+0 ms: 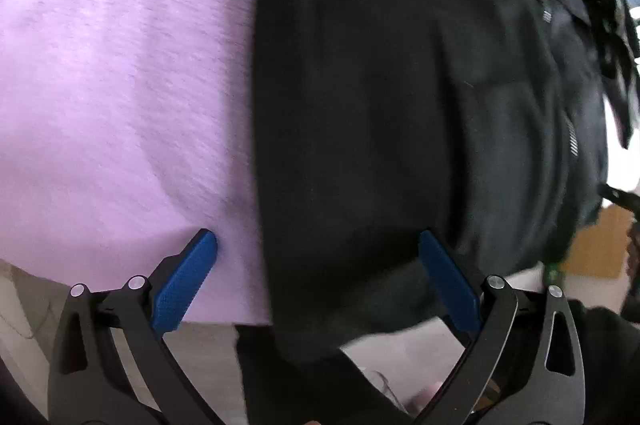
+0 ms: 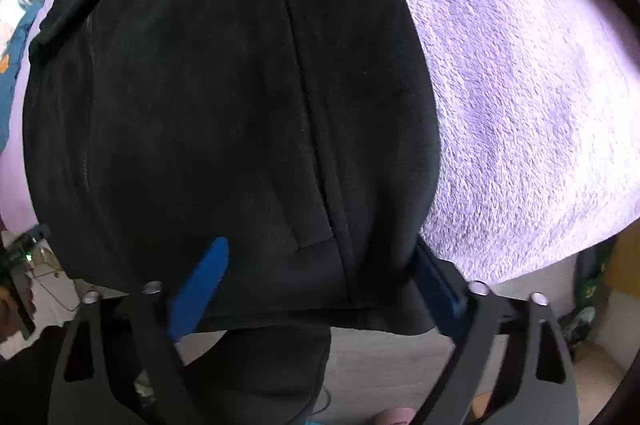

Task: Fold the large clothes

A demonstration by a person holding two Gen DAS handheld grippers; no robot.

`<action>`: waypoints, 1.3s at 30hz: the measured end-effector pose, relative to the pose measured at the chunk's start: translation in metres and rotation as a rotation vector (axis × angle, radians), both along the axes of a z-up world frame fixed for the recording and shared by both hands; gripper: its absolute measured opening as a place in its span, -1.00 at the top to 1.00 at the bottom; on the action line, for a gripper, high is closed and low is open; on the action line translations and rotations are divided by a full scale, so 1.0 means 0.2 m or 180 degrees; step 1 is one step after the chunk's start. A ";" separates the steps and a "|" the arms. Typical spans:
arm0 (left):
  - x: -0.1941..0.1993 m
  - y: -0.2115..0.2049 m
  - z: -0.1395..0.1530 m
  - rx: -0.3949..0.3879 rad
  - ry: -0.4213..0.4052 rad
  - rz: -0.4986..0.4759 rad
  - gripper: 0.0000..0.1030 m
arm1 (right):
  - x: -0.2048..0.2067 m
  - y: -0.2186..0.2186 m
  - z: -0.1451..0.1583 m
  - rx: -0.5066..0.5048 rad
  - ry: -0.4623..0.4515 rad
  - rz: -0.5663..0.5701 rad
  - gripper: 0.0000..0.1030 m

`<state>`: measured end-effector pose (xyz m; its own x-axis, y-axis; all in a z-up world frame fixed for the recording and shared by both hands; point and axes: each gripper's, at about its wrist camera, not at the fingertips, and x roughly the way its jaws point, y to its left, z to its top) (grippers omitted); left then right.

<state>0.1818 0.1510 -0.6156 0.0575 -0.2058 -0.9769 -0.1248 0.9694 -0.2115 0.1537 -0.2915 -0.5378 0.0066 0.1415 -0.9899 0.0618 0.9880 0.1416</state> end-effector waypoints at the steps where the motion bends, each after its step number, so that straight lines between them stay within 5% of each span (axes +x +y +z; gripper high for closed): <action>1: 0.00 -0.04 0.01 -0.0077 0.0004 -0.0050 -0.88 | 0.00 0.00 0.00 0.0014 0.0009 0.0012 -0.48; 5: -0.07 -0.12 -0.02 -0.0254 0.0037 -0.0040 -0.87 | 0.08 -0.03 -0.01 0.0106 0.0058 0.0044 -0.18; 8: -0.11 -0.12 -0.04 -0.0321 0.0045 -0.0053 -0.72 | 0.09 -0.03 -0.01 0.0183 0.0152 0.0093 0.40; 12: -0.17 0.03 -0.02 -0.0216 0.0071 0.0028 -0.05 | 0.13 -0.08 -0.01 0.0219 0.0211 0.0169 0.52; 15: -0.19 0.07 0.00 -0.0213 0.0085 -0.0019 0.27 | 0.16 -0.08 0.00 0.0229 0.0216 0.0223 0.57; 17: -0.19 0.11 0.03 -0.0241 0.0104 -0.0092 0.48 | 0.16 -0.15 0.03 0.0219 0.0200 0.0231 0.84; 19: -0.17 0.15 0.07 -0.0312 0.0132 -0.0121 0.78 | 0.17 -0.18 0.08 0.0288 0.0179 0.0190 0.88; 29: -0.09 0.17 0.18 -0.0483 0.0190 -0.0226 0.84 | 0.18 -0.26 0.16 0.0358 0.0096 0.0418 0.90; 39: 0.00 0.25 0.44 -0.0673 0.0156 -0.0136 0.84 | 0.25 -0.26 0.45 0.0622 -0.0219 0.0568 0.91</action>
